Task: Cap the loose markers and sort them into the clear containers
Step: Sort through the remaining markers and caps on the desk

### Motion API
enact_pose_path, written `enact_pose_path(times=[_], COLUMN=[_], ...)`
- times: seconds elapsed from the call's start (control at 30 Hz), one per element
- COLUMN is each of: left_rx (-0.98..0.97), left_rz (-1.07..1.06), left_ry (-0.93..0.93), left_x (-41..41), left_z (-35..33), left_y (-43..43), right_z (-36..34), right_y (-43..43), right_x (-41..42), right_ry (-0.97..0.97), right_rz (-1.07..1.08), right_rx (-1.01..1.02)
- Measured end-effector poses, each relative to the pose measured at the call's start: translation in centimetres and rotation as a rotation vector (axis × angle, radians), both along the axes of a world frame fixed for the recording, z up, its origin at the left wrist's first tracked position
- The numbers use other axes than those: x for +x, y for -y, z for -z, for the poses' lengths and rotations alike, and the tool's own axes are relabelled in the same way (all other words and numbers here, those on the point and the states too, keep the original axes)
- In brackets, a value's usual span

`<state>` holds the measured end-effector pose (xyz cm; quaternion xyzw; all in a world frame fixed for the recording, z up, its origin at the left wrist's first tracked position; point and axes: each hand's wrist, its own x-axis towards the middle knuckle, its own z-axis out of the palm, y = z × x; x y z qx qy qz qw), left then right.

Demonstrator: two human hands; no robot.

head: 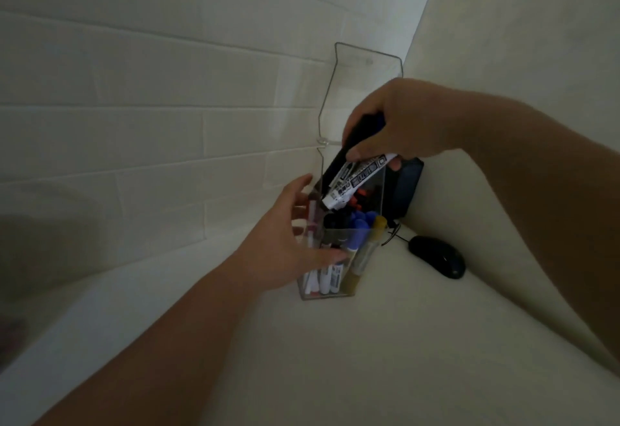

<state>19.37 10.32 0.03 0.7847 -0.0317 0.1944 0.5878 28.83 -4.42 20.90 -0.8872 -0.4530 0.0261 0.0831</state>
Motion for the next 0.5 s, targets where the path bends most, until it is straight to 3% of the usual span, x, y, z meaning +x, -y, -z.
enact_pose_path(times=[0.3,0.43,0.5], left_rx=[0.005,-0.012,-0.038], left_rz=[0.045,-0.026,-0.057], left_ry=[0.006,0.029,0.046], left_x=[0.0,0.0,0.1], left_z=[-0.3,-0.5,-0.3], left_y=[-0.3,0.5,0.9], right_z=[2.1,3.4,3.8], right_y=[-1.0,-1.7,-1.9], right_x=[-0.1,-1.1,-1.4], right_ry=[0.306,0.289,0.093], right_rz=[-0.056,-0.040,0.010], right_rx=[0.014,0.093,0.227])
